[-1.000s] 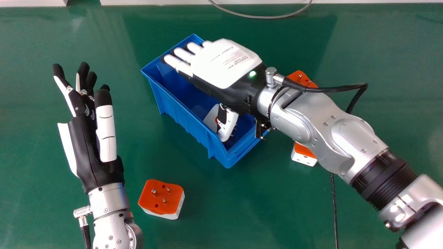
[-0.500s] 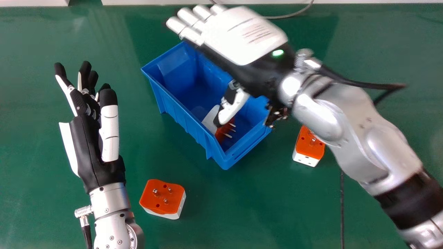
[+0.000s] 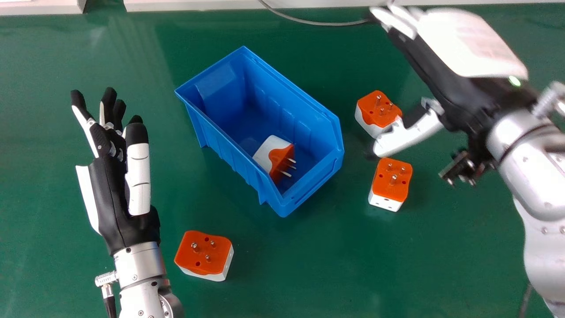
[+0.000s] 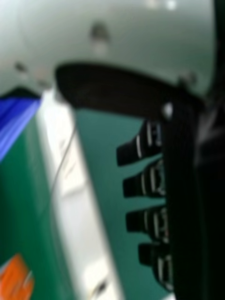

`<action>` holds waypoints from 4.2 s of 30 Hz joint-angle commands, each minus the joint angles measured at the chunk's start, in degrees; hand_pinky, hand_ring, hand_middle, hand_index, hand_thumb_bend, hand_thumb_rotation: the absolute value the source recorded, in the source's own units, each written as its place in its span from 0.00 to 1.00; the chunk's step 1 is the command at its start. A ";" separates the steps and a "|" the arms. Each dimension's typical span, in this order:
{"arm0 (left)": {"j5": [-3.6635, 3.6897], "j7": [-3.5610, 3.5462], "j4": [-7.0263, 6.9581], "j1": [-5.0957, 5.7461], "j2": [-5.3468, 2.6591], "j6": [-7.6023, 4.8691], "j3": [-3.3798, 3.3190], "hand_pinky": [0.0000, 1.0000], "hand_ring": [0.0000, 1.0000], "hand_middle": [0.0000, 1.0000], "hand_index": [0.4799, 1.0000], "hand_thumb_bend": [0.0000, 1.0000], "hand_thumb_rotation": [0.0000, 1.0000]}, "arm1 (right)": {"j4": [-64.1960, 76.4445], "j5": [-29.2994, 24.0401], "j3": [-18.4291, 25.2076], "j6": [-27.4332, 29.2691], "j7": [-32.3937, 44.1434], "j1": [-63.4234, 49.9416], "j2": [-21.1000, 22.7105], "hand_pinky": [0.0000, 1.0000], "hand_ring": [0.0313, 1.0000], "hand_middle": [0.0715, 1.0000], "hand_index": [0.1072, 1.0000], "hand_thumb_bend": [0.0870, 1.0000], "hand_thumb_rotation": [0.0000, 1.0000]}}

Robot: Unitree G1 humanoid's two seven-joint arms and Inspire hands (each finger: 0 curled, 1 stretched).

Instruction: Pick all objects and put in blue box

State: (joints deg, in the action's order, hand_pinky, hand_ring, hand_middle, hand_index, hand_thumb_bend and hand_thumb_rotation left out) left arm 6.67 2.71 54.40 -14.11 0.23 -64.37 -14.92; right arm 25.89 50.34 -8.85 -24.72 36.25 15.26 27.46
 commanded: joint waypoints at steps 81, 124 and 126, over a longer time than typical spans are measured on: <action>-0.20 -0.35 -0.51 -1.09 0.30 -0.86 0.03 0.90 0.96 0.96 0.94 0.75 0.82 | -13.68 -13.24 -0.33 16.23 -25.96 1.73 -2.55 0.38 0.37 0.43 0.46 0.47 0.00; -1.31 0.77 0.24 -1.84 0.52 -0.50 -0.51 0.89 0.95 0.96 0.92 0.77 0.81 | -51.96 -8.24 -16.85 32.35 -35.57 33.90 -17.90 0.33 0.37 0.43 0.47 0.47 0.00; -1.36 0.90 0.38 -1.93 0.58 -0.38 -0.48 0.89 0.95 0.96 0.92 0.77 0.81 | -56.91 -7.59 -18.05 33.90 -37.34 35.94 -18.54 0.32 0.37 0.43 0.47 0.47 0.00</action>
State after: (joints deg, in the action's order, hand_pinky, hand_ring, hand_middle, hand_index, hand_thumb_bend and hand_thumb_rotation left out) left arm 6.08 3.34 55.08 -15.83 0.51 -64.27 -15.51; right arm -29.51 42.34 -26.54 7.52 1.05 47.83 9.76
